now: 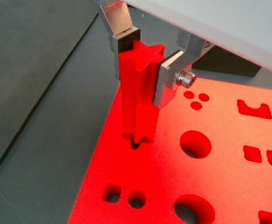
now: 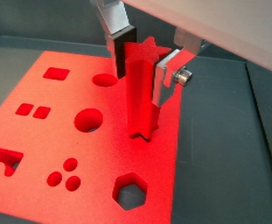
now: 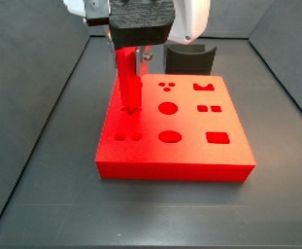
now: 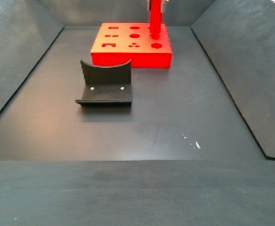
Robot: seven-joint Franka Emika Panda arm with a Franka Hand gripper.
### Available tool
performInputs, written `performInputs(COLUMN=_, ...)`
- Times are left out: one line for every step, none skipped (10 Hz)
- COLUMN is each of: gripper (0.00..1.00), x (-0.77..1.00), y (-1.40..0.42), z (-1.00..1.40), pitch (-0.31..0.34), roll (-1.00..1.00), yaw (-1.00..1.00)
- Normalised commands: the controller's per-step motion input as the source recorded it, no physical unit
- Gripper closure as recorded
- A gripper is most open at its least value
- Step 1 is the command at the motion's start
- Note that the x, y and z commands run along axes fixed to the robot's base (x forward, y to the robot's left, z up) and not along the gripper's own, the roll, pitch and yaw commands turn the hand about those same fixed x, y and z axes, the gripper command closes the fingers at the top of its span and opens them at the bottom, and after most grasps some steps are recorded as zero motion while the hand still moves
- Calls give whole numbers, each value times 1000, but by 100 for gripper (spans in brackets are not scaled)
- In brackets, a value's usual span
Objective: Insert the star object.
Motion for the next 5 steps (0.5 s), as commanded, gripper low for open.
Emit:
performInputs(gripper=100, x=94, y=-97, z=-163, pitch=-40, roll=0, yaw=0)
performInputs(gripper=100, x=23, y=-14, z=-146, pitch=-9, roll=20, yaw=0)
performInputs(gripper=100, x=0, y=0, z=-97, pitch=0, roll=41, yaw=0)
performInputs(gripper=100, x=0, y=0, z=-69, pitch=-3, roll=20, yaw=74)
performInputs(gripper=100, x=20, y=0, z=-103, pitch=-6, roll=39, yaw=131)
